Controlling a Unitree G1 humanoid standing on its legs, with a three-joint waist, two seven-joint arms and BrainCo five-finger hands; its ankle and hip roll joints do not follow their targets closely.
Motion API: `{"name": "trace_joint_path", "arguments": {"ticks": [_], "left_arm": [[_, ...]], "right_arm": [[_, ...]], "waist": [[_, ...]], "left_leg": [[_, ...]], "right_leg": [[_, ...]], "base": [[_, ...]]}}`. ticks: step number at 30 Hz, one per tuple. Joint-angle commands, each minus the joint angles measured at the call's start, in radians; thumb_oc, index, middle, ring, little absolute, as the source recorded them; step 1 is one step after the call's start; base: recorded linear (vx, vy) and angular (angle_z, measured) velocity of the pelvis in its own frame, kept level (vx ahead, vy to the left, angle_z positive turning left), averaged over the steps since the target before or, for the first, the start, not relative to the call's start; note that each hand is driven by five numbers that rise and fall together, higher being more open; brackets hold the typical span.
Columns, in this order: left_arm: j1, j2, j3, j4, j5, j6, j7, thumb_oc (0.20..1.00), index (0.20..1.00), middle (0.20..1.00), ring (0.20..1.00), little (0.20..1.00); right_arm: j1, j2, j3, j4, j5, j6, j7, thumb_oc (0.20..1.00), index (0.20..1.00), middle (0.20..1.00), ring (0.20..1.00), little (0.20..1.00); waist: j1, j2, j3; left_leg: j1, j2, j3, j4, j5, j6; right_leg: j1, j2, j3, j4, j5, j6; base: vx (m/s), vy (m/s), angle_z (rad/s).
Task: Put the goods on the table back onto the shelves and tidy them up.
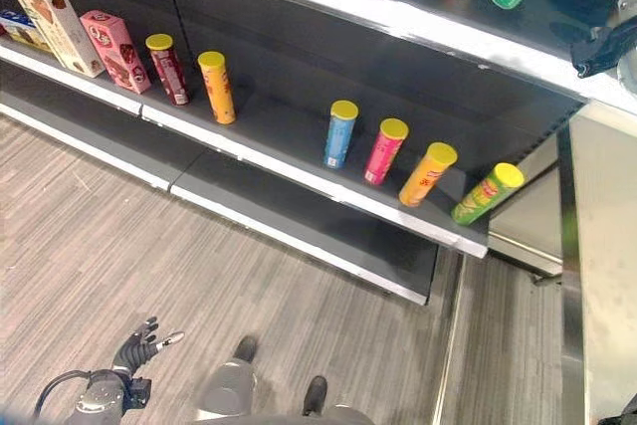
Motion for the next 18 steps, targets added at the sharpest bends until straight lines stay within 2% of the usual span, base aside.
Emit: {"name": "trace_joint_path", "arguments": {"ticks": [1,6,7,8,10,11,13,15,18], "left_arm": [[0.026,0.077,-0.020,-0.070,-0.007,-0.053,0.009,1.000,1.000,1.000,1.000,1.000],[0.033,0.092,-0.013,-0.076,-0.010,-0.059,0.009,1.000,1.000,1.000,1.000,1.000],[0.043,0.104,-0.005,-0.094,-0.011,-0.059,0.009,1.000,1.000,1.000,1.000,1.000],[0.046,0.108,0.002,-0.093,-0.011,-0.061,0.012,1.000,1.000,1.000,1.000,1.000],[0.049,0.113,0.012,-0.096,-0.016,-0.064,0.017,1.000,1.000,1.000,1.000,1.000],[0.049,0.116,0.018,-0.102,-0.027,-0.064,0.017,1.000,1.000,1.000,1.000,1.000],[0.036,0.124,0.013,-0.097,-0.031,-0.063,0.020,1.000,1.000,1.000,1.000,1.000],[0.026,0.119,0.005,-0.090,-0.032,-0.073,0.022,1.000,1.000,1.000,1.000,1.000],[0.021,0.106,-0.003,-0.096,-0.043,-0.075,0.025,1.000,1.000,1.000,1.000,1.000]], "right_arm": [[-0.107,-0.027,0.056,0.020,-0.005,-0.002,-0.013,0.200,0.200,0.200,0.200,0.200],[-0.164,0.017,0.117,0.055,-0.029,0.006,-0.005,0.200,0.200,0.200,0.200,0.200],[-0.186,0.039,0.139,0.070,-0.056,0.011,-0.002,0.200,0.200,0.200,0.200,0.200],[-0.199,0.052,0.151,0.072,-0.066,0.011,-0.004,0.200,0.200,0.200,0.200,0.200],[-0.217,0.063,0.172,0.074,-0.075,0.012,0.000,0.200,0.200,0.200,0.200,0.200],[-0.251,0.068,0.205,0.078,-0.076,0.014,0.002,0.200,0.200,0.200,0.200,0.200],[-0.280,0.057,0.239,0.089,-0.073,0.012,-0.002,0.200,0.200,0.200,0.200,0.200],[-0.350,0.042,0.306,0.126,-0.064,0.013,0.022,0.200,0.200,0.200,0.200,0.200],[-0.377,0.053,0.352,0.164,-0.052,0.019,0.044,0.200,0.200,0.200,0.200,0.200]], "waist": [[0.021,-0.036,-0.103],[0.031,-0.042,-0.115],[0.032,-0.039,-0.107],[0.034,-0.039,-0.104],[0.039,-0.042,-0.099],[0.038,-0.041,-0.090],[0.029,-0.036,-0.083],[0.005,-0.048,-0.086],[0.006,-0.070,-0.093]], "left_leg": [[0.054,-0.019,0.001,-0.024,-0.011,-0.008],[0.077,-0.053,0.052,-0.011,-0.050,0.038],[0.094,-0.064,0.083,-0.001,-0.072,0.062],[0.102,-0.062,0.098,-0.005,-0.076,0.067],[0.116,-0.056,0.113,-0.013,-0.078,0.068],[0.134,-0.046,0.123,-0.030,-0.075,0.071],[0.137,-0.041,0.121,-0.042,-0.069,0.073],[0.141,-0.042,0.120,-0.038,-0.073,0.065],[0.148,-0.025,0.126,-0.047,-0.076,0.055]], "right_leg": [[-0.009,-0.085,0.011,0.046,-0.054,0.137],[-0.031,-0.157,0.048,0.074,-0.028,0.180],[-0.063,-0.187,0.054,0.150,-0.010,0.198],[-0.075,-0.195,0.046,0.169,0.009,0.203],[-0.090,-0.197,0.024,0.170,0.031,0.206],[-0.127,-0.184,0.010,0.164,0.054,0.199],[-0.153,-0.168,0.007,0.145,0.061,0.194],[-0.126,-0.149,-0.001,0.064,0.069,0.192],[-0.103,-0.138,-0.021,0.033,0.064,0.185]], "base": [[0.10,0.165,-0.52],[0.11,0.248,-0.45],[0.07,0.285,-0.47],[0.04,0.210,-0.37],[0.02,0.022,-0.55],[0.02,0.004,-0.54],[0.02,0.000,-0.46],[0.07,-0.019,0.03],[0.06,-0.050,0.28]]}}
